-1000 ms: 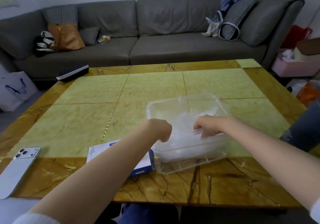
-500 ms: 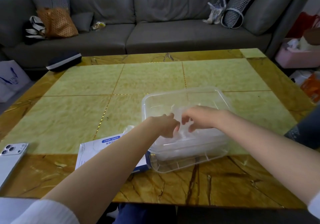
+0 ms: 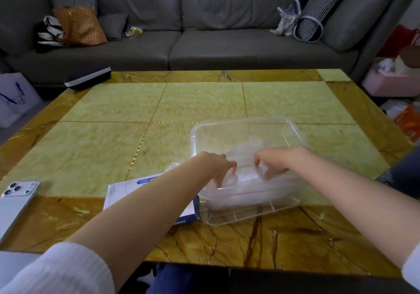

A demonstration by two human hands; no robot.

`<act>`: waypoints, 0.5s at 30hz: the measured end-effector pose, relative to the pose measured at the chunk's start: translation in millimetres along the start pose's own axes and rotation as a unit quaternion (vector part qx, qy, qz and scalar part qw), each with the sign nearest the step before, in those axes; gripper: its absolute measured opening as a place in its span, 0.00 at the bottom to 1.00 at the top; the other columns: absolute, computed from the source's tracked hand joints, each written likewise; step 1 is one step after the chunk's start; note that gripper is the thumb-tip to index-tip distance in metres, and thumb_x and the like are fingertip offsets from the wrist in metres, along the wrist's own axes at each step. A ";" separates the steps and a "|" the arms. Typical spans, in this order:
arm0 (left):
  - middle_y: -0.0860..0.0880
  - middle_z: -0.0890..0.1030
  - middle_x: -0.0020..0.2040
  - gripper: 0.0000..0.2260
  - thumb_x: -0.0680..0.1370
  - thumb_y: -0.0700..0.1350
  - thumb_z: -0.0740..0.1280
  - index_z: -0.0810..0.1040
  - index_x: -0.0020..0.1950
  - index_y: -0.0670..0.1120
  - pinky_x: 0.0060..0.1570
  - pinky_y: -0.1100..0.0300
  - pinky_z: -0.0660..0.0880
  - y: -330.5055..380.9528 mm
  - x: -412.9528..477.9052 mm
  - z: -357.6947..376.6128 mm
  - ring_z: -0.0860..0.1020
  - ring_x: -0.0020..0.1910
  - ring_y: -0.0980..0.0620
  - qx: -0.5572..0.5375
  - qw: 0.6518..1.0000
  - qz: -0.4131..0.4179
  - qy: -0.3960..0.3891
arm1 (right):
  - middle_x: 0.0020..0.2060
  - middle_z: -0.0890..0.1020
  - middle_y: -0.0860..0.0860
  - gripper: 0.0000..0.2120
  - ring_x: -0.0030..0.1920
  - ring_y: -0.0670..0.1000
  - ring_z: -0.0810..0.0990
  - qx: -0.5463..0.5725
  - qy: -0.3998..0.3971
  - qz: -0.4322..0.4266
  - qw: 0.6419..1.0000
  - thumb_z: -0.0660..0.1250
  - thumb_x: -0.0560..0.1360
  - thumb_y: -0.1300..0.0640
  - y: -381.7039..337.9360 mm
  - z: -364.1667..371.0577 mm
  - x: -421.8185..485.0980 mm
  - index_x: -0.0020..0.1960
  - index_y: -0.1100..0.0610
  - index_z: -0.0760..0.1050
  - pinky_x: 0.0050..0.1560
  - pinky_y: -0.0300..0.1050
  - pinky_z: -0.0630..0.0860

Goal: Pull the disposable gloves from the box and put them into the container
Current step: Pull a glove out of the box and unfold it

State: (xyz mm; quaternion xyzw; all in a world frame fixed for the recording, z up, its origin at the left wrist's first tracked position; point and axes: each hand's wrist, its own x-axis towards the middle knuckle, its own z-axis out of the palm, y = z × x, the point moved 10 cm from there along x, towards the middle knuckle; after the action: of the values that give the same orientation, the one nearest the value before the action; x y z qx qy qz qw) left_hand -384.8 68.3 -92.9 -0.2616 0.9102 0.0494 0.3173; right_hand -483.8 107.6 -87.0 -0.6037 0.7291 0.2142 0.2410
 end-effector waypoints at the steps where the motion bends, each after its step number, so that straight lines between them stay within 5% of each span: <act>1: 0.44 0.65 0.68 0.28 0.77 0.46 0.67 0.59 0.74 0.53 0.50 0.57 0.71 0.2 -3.7 -3.7 0.74 0.57 0.45 0.011 1.000 0.000 0.016 | 0.65 0.72 0.55 0.22 0.61 0.56 0.75 0.004 0.009 -0.004 1.000 0.65 0.77 0.52 -3.6 -2.9 -3.6 0.69 0.55 0.66 0.58 0.45 0.71; 8: 0.46 0.70 0.66 0.22 0.80 0.49 0.62 0.63 0.73 0.50 0.53 0.58 0.69 0.2 -39.0 -1.7 0.73 0.60 0.47 0.016 0.999 0.002 0.046 | 0.64 0.75 0.55 0.17 0.63 0.56 0.74 -0.007 -0.014 -0.020 1.000 0.58 0.81 0.54 -30.4 -0.3 -29.2 0.65 0.60 0.73 0.64 0.47 0.70; 11: 0.47 0.71 0.67 0.19 0.81 0.48 0.59 0.64 0.72 0.50 0.60 0.54 0.67 -8.1 -70.3 -34.7 0.72 0.63 0.46 0.025 0.983 -0.003 0.181 | 0.62 0.77 0.54 0.16 0.62 0.54 0.75 0.034 0.031 -0.028 0.999 0.58 0.81 0.53 -42.3 -17.9 -39.2 0.64 0.59 0.74 0.62 0.46 0.70; 15: 0.49 0.70 0.67 0.18 0.80 0.45 0.59 0.66 0.70 0.50 0.64 0.53 0.63 -42.2 -135.9 -66.3 0.70 0.64 0.49 -0.039 0.923 -0.031 0.381 | 0.60 0.78 0.50 0.12 0.59 0.51 0.76 0.110 0.240 -0.094 0.960 0.59 0.80 0.56 -84.2 -69.8 -64.9 0.61 0.54 0.74 0.59 0.47 0.72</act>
State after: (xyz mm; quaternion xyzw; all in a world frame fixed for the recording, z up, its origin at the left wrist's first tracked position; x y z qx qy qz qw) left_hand -310.0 75.6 44.9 -0.3011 0.9511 -0.0282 -0.0628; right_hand -397.5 100.8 6.1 -0.6726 0.7248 -0.0423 0.1428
